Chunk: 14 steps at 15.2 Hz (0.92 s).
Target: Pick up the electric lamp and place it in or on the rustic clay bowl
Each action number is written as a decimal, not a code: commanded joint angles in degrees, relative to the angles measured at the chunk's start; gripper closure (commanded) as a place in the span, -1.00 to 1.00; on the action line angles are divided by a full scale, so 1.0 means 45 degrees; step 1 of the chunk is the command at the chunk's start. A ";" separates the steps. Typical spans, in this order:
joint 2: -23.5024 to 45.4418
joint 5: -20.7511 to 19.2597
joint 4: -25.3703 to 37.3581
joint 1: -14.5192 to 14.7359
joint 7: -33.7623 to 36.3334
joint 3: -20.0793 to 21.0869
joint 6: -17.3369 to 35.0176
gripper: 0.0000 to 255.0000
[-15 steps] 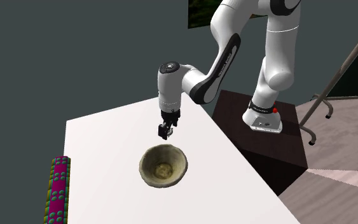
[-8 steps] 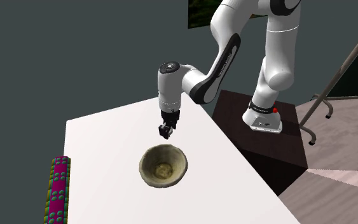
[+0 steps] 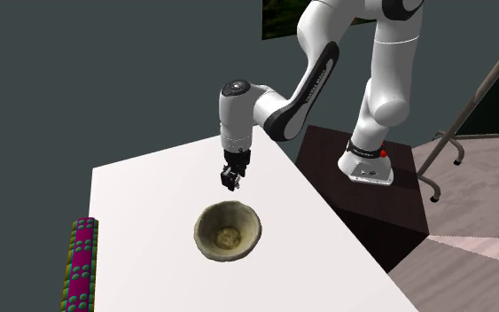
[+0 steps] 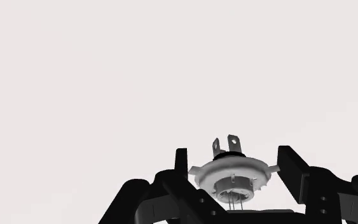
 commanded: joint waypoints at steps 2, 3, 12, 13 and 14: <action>-0.0453 0.0476 0.0083 -0.0146 -0.0337 0.0186 -0.0429 1.00; -0.0597 0.0624 0.0120 -0.0186 -0.0442 0.0236 -0.0574 1.00; -0.1796 0.1799 0.0595 -0.0430 -0.1284 0.0507 -0.1943 1.00; -0.1917 0.1910 0.0663 -0.0447 -0.1364 0.0520 -0.2101 1.00; -0.2035 0.2016 0.0734 -0.0461 -0.1442 0.0530 -0.2260 1.00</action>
